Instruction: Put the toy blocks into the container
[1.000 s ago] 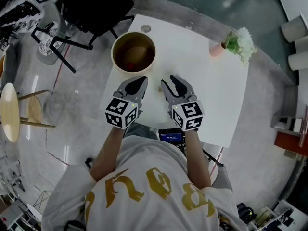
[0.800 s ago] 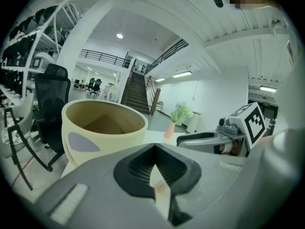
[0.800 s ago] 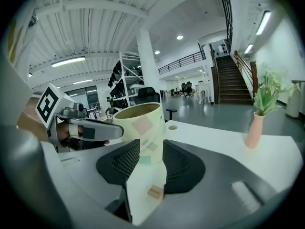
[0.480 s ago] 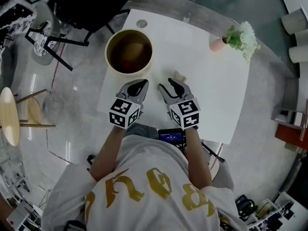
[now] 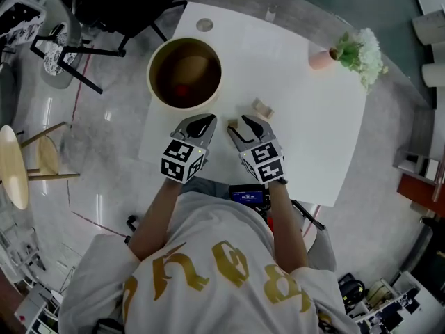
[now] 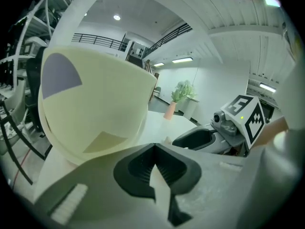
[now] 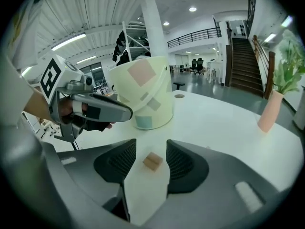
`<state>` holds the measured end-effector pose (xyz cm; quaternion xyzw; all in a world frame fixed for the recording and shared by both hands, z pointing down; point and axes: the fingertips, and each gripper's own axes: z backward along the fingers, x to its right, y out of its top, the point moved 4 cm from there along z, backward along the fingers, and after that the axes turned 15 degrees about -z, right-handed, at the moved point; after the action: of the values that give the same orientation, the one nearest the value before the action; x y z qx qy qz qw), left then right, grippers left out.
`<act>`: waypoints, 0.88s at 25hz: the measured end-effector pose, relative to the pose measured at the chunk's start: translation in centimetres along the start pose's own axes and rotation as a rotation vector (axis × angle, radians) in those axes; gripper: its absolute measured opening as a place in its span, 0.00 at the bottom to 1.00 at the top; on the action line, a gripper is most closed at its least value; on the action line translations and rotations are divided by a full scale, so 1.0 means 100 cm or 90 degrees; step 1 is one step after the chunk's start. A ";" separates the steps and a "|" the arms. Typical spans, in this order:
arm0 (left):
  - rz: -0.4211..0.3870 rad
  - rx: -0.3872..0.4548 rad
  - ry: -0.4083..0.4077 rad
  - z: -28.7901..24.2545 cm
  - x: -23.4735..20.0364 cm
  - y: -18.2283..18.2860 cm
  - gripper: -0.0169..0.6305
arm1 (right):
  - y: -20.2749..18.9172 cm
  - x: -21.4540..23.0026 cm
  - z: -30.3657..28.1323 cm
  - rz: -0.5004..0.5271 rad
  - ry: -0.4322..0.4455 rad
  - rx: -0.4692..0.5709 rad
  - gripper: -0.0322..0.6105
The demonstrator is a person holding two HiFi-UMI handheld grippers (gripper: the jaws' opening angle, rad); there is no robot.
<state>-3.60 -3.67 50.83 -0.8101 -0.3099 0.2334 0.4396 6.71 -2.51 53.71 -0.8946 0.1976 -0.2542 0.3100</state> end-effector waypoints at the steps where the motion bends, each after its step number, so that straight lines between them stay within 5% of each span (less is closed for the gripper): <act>1: 0.000 -0.005 -0.003 -0.002 0.000 -0.002 0.03 | -0.002 0.000 -0.002 0.002 0.000 -0.007 0.37; 22: 0.017 -0.045 -0.014 -0.016 -0.006 -0.024 0.03 | -0.028 0.007 -0.035 0.066 -0.014 -0.106 0.39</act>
<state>-3.67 -3.95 53.69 -0.8266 -0.3120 0.2370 0.4041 5.77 -2.38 58.16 -0.9084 0.2605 -0.2110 0.2497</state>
